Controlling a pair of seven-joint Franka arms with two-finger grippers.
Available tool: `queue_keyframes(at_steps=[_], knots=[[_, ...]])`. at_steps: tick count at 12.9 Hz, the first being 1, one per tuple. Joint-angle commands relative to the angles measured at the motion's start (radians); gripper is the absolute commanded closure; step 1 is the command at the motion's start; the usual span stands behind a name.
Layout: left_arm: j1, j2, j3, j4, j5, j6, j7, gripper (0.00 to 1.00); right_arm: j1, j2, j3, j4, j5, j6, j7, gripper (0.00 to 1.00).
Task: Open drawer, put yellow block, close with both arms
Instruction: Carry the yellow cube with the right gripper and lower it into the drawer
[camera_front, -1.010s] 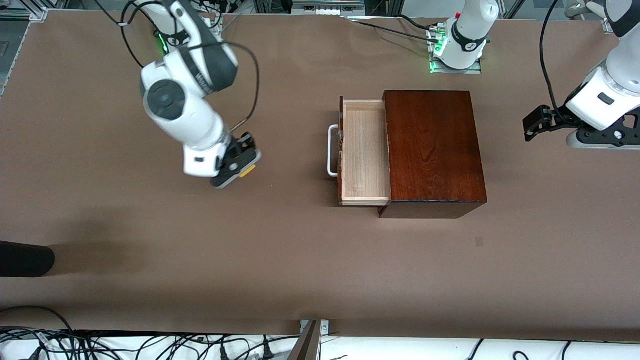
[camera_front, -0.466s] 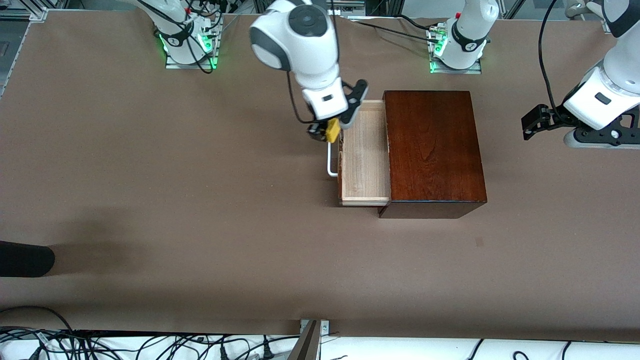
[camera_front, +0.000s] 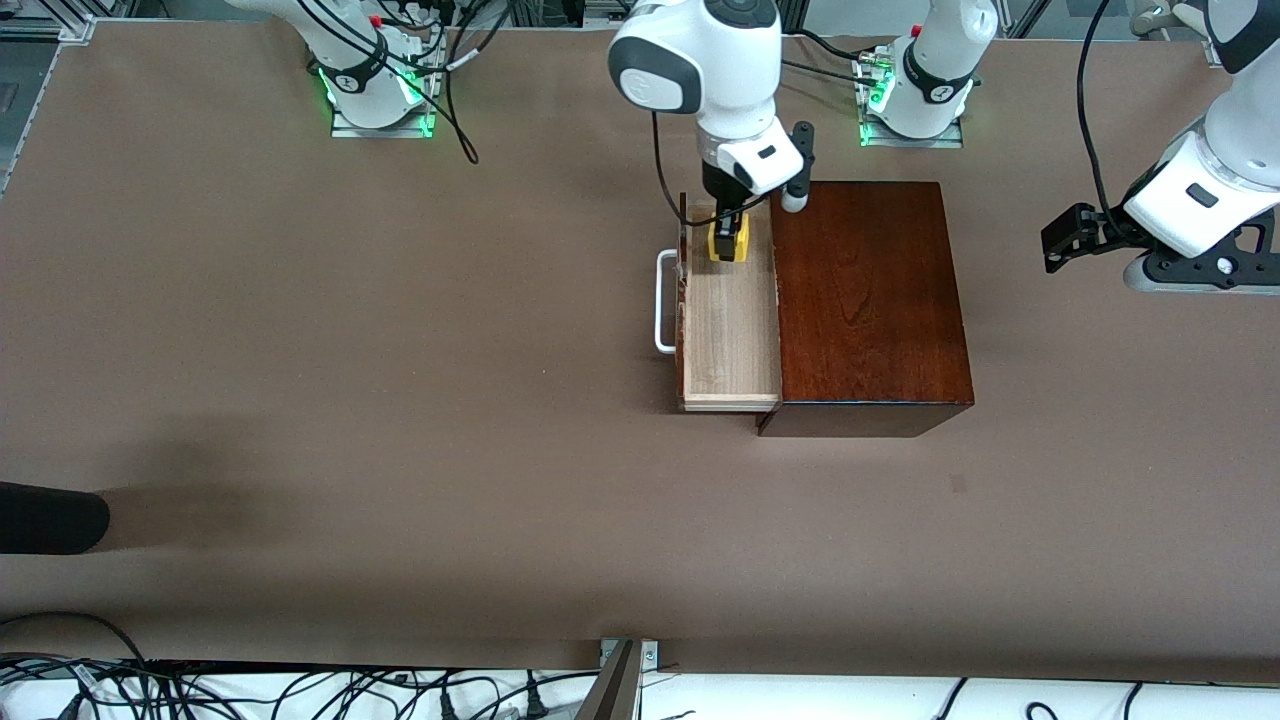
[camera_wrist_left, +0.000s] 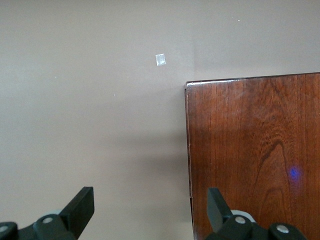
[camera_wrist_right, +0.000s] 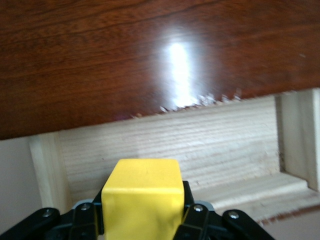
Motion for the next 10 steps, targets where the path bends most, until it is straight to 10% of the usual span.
queue_keyframes(at_steps=[1, 10], knots=[[0.003, -0.012, -0.001, 0.009, -0.020, -0.021, 0.024, 0.00, 0.012, 0.057, -0.008, 0.061, -0.031, -0.032, -0.098, 1.00], [-0.003, -0.011, -0.002, 0.012, -0.020, -0.024, 0.022, 0.00, 0.000, 0.120, -0.008, 0.059, -0.002, -0.092, -0.192, 1.00]])
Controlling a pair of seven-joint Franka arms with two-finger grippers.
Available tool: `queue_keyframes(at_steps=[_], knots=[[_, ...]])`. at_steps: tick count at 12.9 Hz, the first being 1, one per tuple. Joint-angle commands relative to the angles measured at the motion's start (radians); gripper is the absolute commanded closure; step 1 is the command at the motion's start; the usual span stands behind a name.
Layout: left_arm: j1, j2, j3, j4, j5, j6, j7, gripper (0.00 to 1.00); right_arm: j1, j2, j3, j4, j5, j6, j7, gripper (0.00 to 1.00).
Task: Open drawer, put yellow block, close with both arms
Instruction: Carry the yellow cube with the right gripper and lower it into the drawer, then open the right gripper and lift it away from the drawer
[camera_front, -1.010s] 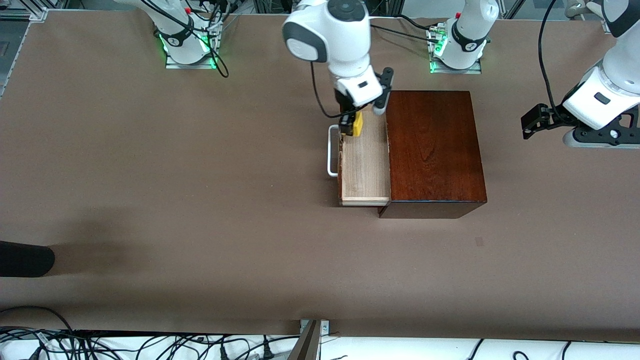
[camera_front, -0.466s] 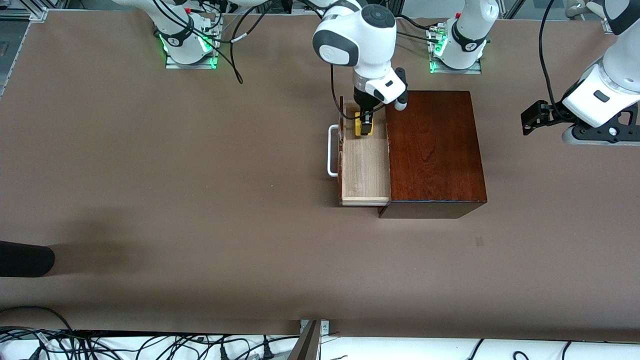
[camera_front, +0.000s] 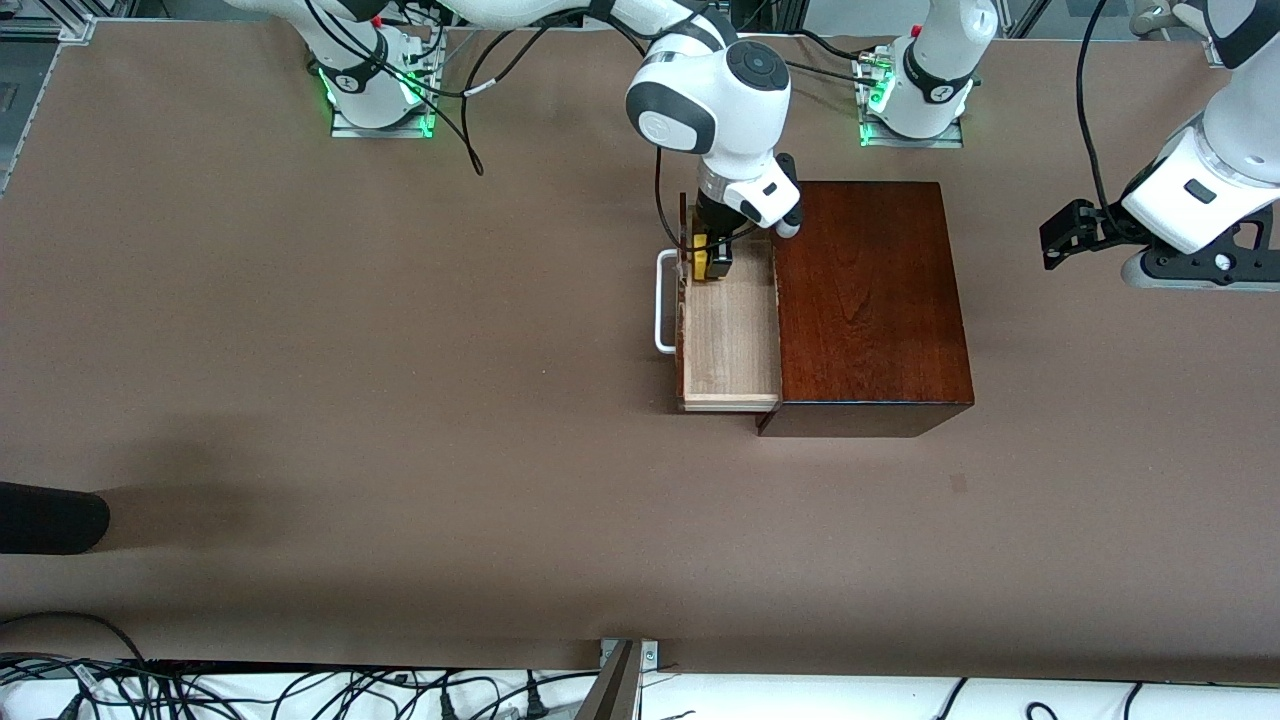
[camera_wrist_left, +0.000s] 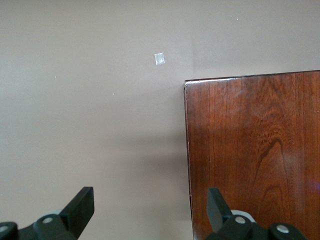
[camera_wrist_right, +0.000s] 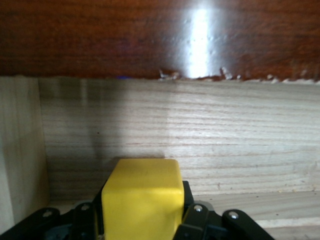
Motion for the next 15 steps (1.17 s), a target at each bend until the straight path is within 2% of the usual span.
queue_keyframes(at_steps=[1, 7, 8, 9, 12, 15], knots=[[-0.002, -0.008, 0.001, 0.012, -0.020, -0.018, 0.022, 0.00, -0.002, 0.046, 0.005, 0.042, 0.009, -0.015, -0.029, 1.00], [-0.003, -0.008, 0.001, 0.012, -0.022, -0.020, 0.022, 0.00, -0.002, 0.054, 0.004, 0.046, 0.004, 0.010, -0.031, 1.00], [-0.003, -0.008, 0.001, 0.012, -0.022, -0.020, 0.022, 0.00, -0.004, 0.054, -0.002, 0.046, 0.005, 0.014, -0.034, 0.13], [-0.003, -0.008, 0.001, 0.012, -0.020, -0.020, 0.022, 0.00, -0.007, 0.049, -0.007, 0.048, 0.007, 0.013, -0.034, 0.00], [-0.003, -0.008, 0.002, 0.012, -0.022, -0.023, 0.021, 0.00, -0.010, 0.009, -0.007, 0.083, 0.010, -0.022, -0.034, 0.00], [-0.005, -0.008, 0.002, 0.012, -0.022, -0.026, 0.021, 0.00, -0.035, -0.082, -0.010, 0.097, 0.007, -0.058, -0.029, 0.00]])
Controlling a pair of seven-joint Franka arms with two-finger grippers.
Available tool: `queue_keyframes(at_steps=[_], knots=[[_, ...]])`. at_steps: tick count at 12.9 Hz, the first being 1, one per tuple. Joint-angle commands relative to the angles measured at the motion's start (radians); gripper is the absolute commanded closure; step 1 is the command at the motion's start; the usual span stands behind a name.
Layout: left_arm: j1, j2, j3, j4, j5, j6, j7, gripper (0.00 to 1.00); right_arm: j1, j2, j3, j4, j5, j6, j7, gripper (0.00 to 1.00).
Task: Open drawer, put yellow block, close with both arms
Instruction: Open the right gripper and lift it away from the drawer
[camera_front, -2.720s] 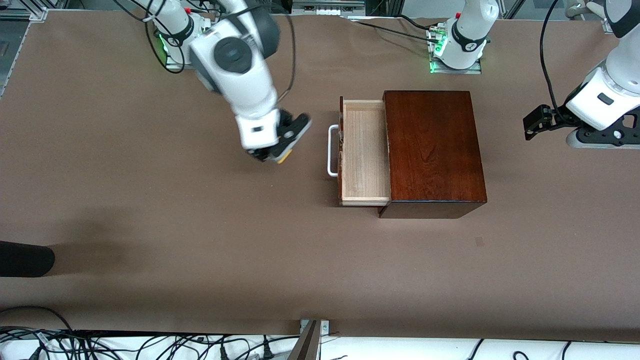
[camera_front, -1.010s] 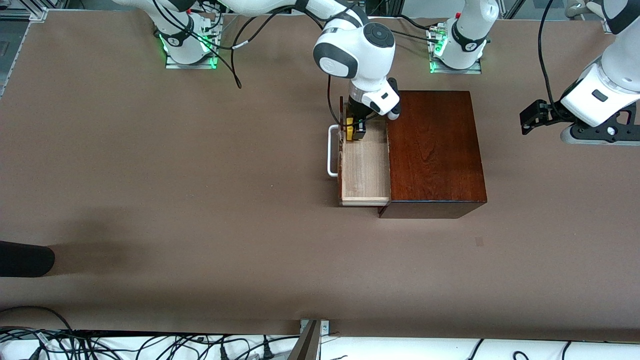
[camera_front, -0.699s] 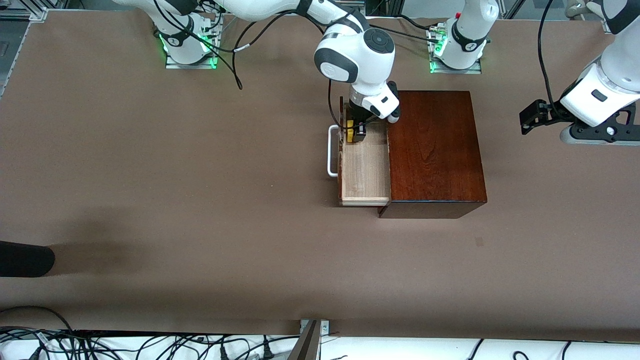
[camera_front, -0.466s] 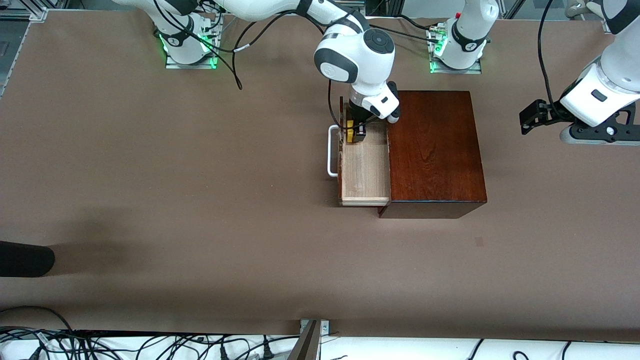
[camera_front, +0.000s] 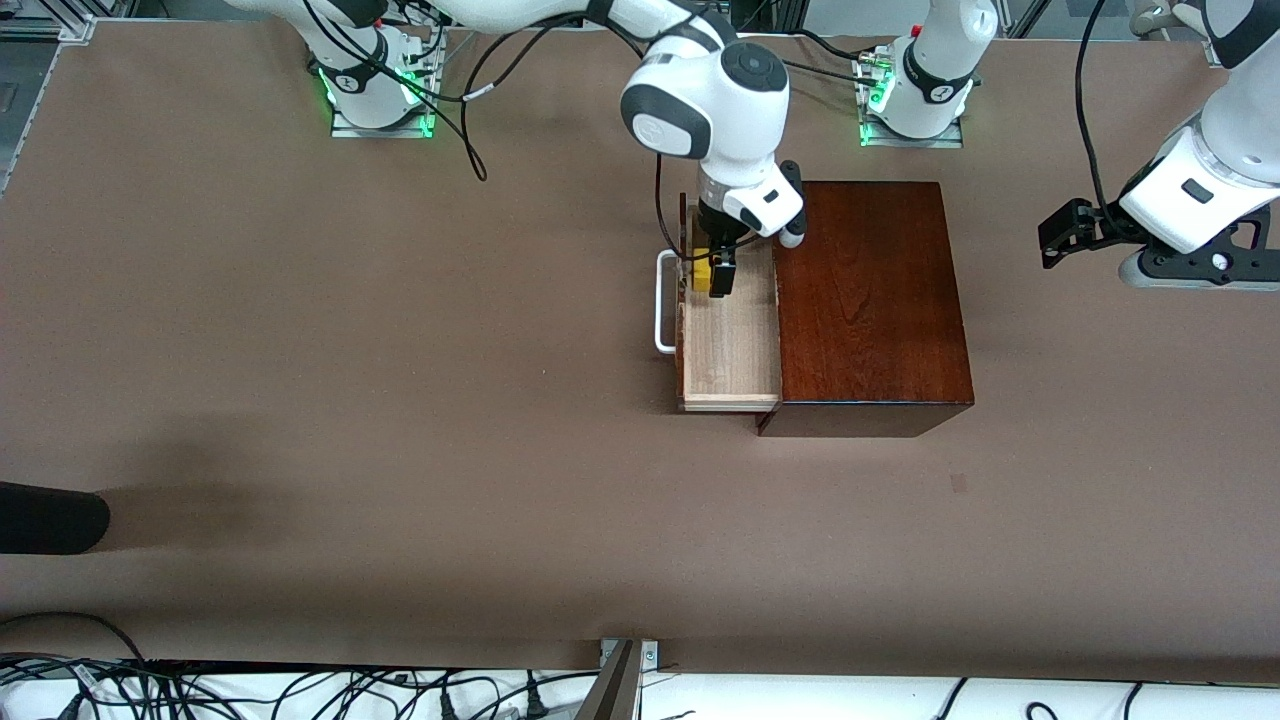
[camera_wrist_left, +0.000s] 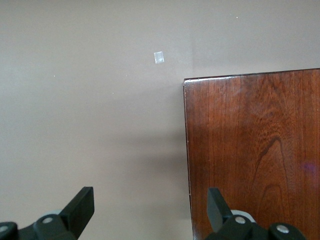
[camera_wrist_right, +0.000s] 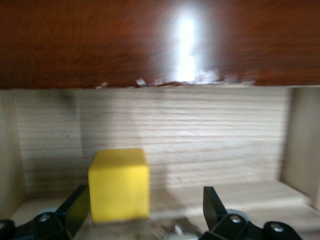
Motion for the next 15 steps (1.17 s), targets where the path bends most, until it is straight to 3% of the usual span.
queue_keyframes(at_steps=[1, 4, 6, 9, 10, 12, 15], knots=[[-0.004, -0.008, 0.002, 0.012, -0.022, -0.021, 0.021, 0.00, -0.034, -0.098, -0.004, -0.001, 0.005, -0.037, -0.017, 0.00], [-0.004, -0.008, 0.002, 0.013, -0.022, -0.021, 0.019, 0.00, -0.117, -0.184, -0.025, -0.003, 0.020, -0.039, -0.018, 0.00], [-0.005, -0.008, 0.002, 0.013, -0.049, -0.027, 0.021, 0.00, -0.194, -0.235, -0.027, -0.005, 0.107, -0.042, -0.020, 0.00], [-0.007, -0.008, -0.011, 0.013, -0.051, -0.047, 0.021, 0.00, -0.300, -0.304, -0.033, -0.008, 0.143, -0.111, -0.014, 0.00], [-0.007, -0.008, -0.025, 0.013, -0.059, -0.054, 0.021, 0.00, -0.327, -0.321, -0.056, -0.008, 0.148, -0.126, -0.011, 0.00], [-0.010, 0.001, -0.062, 0.037, -0.074, -0.087, 0.019, 0.00, -0.393, -0.353, -0.097, -0.008, 0.270, -0.192, 0.000, 0.00], [-0.010, 0.044, -0.161, 0.050, -0.077, -0.117, 0.024, 0.00, -0.413, -0.442, -0.258, -0.078, 0.431, -0.197, 0.012, 0.00]])
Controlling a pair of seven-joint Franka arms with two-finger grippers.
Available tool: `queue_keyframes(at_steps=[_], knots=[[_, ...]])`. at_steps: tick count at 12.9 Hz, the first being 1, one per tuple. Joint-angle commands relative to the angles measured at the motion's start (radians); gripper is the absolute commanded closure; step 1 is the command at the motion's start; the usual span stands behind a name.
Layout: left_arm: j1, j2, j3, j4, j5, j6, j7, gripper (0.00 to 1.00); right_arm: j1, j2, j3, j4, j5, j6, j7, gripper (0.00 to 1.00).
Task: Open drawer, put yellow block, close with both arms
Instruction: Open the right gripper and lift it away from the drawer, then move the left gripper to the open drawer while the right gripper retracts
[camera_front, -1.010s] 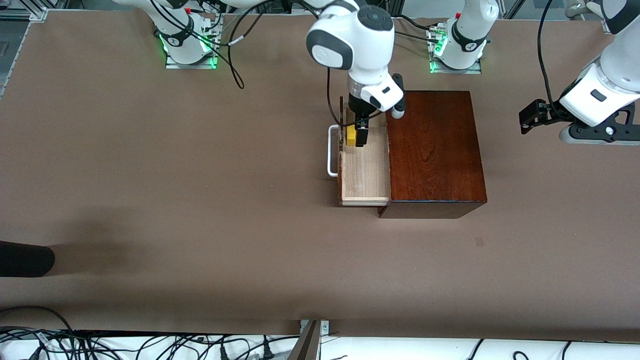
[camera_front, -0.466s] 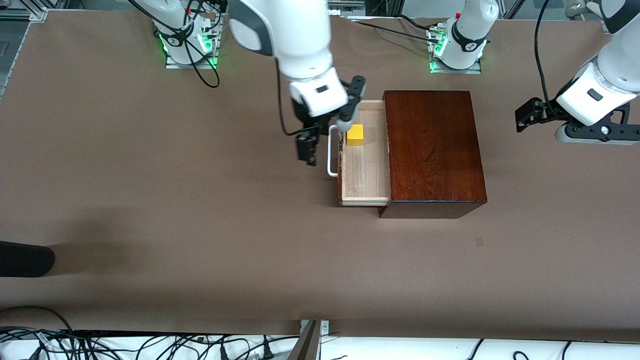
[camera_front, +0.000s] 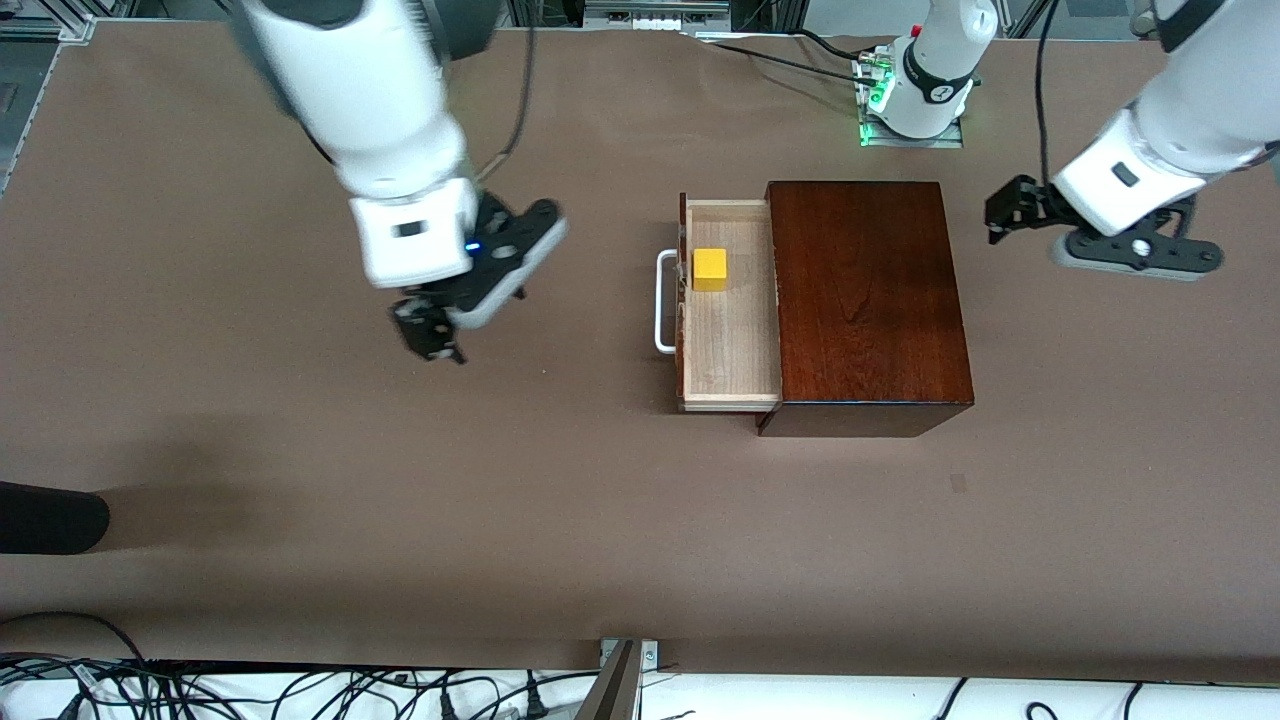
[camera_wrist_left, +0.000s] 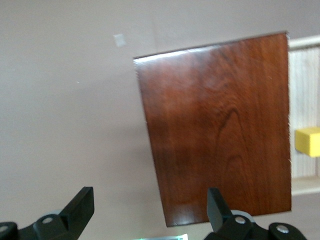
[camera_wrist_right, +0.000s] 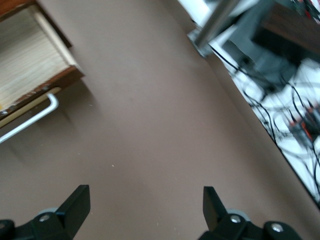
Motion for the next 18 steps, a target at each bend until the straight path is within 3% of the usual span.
queue_keyframes(at_steps=[1, 4, 6, 8, 12, 14, 18], knots=[[0.000, 0.055, -0.082, 0.042, -0.021, -0.029, 0.036, 0.00, -0.015, -0.134, -0.115, -0.143, 0.127, -0.006, 0.019, 0.00], [0.000, 0.117, -0.240, 0.058, -0.021, -0.020, 0.037, 0.00, -0.027, -0.294, -0.184, -0.321, 0.153, -0.004, 0.019, 0.00], [0.000, 0.199, -0.349, 0.123, -0.021, -0.022, 0.011, 0.00, -0.029, -0.398, -0.253, -0.450, 0.153, -0.001, 0.020, 0.00], [-0.029, 0.283, -0.401, 0.182, -0.019, -0.022, -0.004, 0.00, -0.051, -0.469, -0.293, -0.546, 0.156, -0.004, 0.020, 0.00], [-0.143, 0.417, -0.401, 0.249, -0.065, 0.032, -0.006, 0.00, -0.173, -0.497, -0.281, -0.627, 0.146, 0.002, 0.064, 0.00], [-0.172, 0.444, -0.401, 0.246, -0.053, 0.110, 0.026, 0.00, -0.246, -0.497, -0.217, -0.630, 0.138, 0.001, 0.109, 0.00], [-0.183, 0.527, -0.403, 0.246, -0.057, 0.220, 0.406, 0.00, -0.288, -0.497, -0.120, -0.619, 0.071, -0.016, 0.263, 0.00]])
